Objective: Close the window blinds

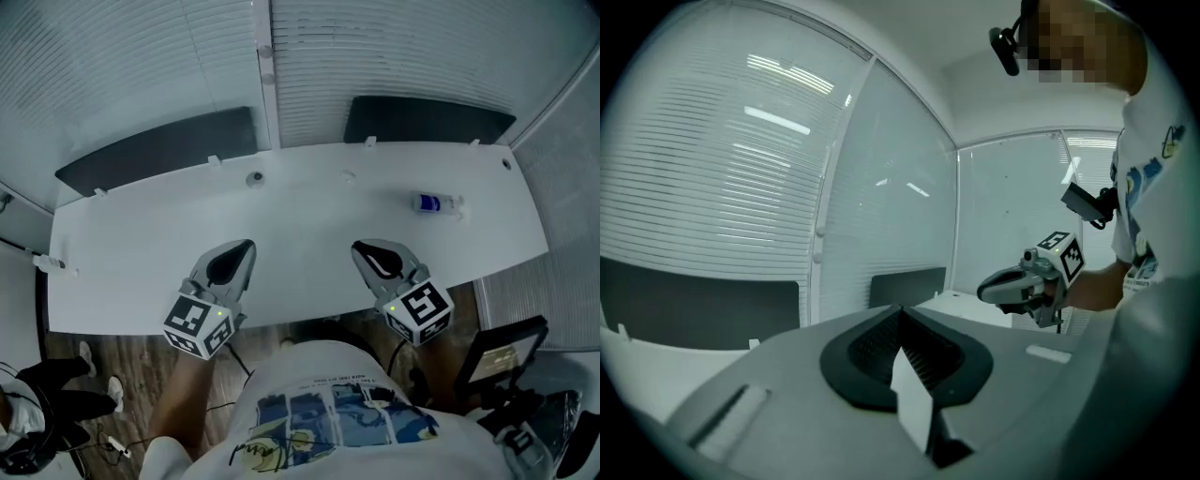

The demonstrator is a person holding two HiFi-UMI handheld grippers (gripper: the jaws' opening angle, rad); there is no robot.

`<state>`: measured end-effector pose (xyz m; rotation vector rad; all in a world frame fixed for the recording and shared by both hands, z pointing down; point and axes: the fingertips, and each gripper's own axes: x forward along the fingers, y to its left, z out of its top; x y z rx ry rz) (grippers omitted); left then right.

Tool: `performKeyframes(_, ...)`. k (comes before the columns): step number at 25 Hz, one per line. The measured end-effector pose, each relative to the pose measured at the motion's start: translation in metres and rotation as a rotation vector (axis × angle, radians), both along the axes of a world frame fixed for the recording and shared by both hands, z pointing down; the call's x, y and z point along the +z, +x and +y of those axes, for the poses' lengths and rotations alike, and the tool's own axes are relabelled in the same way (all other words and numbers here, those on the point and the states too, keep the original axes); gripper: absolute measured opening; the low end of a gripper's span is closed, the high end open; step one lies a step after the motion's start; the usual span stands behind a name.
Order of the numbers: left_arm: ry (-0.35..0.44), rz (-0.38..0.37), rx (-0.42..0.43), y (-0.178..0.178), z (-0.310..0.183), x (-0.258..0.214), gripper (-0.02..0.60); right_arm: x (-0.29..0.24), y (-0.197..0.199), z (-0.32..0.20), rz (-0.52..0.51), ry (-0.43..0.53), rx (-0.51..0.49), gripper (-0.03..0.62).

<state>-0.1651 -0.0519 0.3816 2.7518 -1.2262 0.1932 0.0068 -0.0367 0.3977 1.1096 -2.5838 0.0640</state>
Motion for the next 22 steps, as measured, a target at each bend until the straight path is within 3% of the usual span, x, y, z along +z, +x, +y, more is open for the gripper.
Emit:
performKeyframes(6,-0.012,-0.032,0.048,-0.003,0.048,0.006,0.005,-0.001,-0.019,0.027,0.002,0.002,-0.002,0.008)
performKeyframes(17,-0.039,-0.083,0.113,0.015,0.074,0.012,0.005,0.001,-0.03,0.042,-0.004,-0.018,-0.04,0.006)
performKeyframes(22,-0.04,-0.07,0.122,0.017,0.084,0.013,0.005,0.0,-0.036,0.054,-0.002,-0.02,-0.043,0.006)
